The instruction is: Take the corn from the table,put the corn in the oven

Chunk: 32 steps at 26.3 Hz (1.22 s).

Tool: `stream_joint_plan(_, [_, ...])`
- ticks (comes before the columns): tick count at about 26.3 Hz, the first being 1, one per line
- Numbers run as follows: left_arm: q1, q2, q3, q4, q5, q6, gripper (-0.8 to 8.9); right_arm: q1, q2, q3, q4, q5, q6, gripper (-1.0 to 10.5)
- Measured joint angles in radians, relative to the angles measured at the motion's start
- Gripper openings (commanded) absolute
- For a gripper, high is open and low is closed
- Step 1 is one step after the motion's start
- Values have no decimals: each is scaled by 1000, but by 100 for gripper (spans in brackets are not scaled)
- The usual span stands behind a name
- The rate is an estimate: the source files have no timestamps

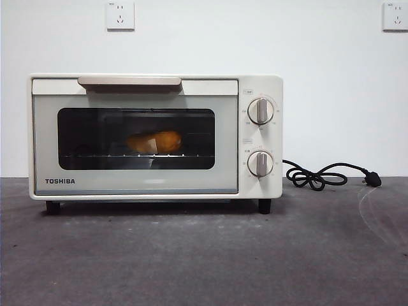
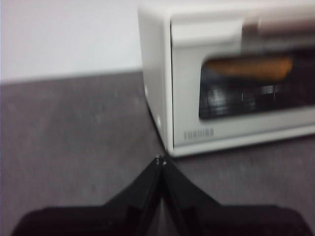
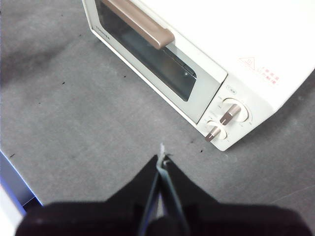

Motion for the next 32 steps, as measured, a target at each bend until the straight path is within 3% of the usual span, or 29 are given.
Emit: stream_joint_plan(32, [0,-1,0,5,-6,-22,-3,0,0,0,0,0,0,1])
